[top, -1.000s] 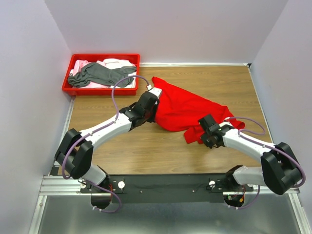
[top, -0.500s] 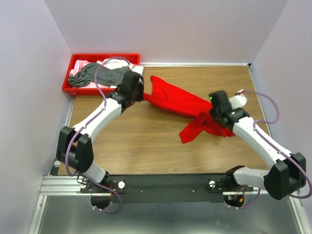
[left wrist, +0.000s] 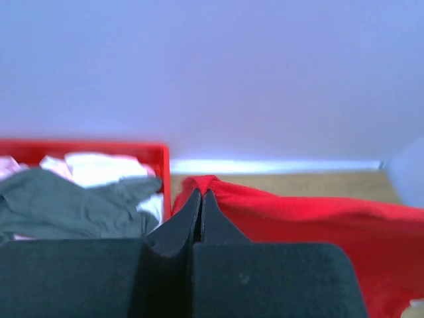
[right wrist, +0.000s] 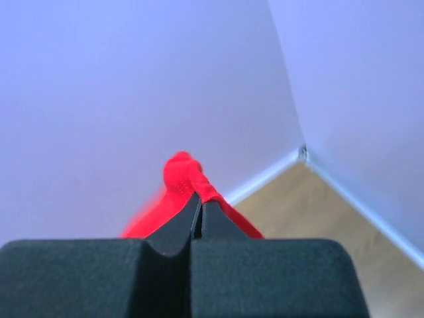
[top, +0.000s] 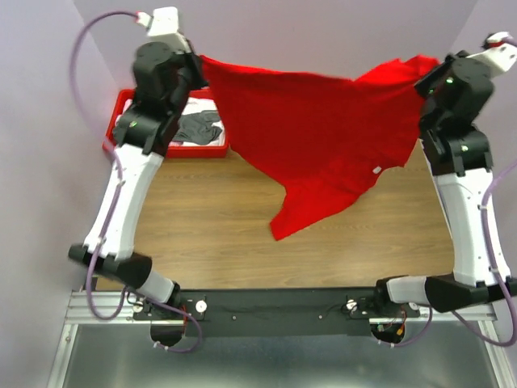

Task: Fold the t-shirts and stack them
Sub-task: Flatten the tshirt out

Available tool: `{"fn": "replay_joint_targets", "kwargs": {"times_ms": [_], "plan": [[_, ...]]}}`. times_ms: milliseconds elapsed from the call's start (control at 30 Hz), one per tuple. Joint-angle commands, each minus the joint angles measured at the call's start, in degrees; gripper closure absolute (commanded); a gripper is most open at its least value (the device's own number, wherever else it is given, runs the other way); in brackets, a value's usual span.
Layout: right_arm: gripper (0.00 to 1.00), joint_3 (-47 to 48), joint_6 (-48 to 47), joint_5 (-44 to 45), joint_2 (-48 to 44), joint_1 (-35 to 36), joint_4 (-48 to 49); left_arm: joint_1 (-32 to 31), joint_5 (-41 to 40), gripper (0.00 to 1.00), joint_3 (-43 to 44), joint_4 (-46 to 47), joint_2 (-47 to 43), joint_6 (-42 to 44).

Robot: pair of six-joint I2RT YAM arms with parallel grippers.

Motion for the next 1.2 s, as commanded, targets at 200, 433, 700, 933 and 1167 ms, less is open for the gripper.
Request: {"fn": "replay_joint_targets", "kwargs": {"times_ms": [200, 433, 700, 933, 1167], "plan": [[0.99, 7.9, -20.6, -2.4, -13.2, -0.5, 6.9, 0.3, -4.6, 1.0, 2.0, -0.1, -25.5, -0.1], [0.99, 12.1, -26.8, -12.3, -19.4, -0.4, 8.4, 0.2, 4.9, 1.0, 0.6, -2.8, -35.2, -1.1], [0.99, 13.0, -28.2, -12.9, -17.7, -0.4, 8.5, 0.2, 6.1, 1.0, 4.7, -9.0, -32.6, 0.1], [0.99, 10.1, -28.3, -14.9, -11.5, -0.5, 8.6, 0.2, -2.1, 1.0, -6.3, -8.6, -29.5, 2.2], [0.99, -15.1, -29.3, -14.9, -4.5, -0.4, 16.1, 0.3, -7.9, 1.0, -38.7, 7.6, -24.5, 0.3]]}}
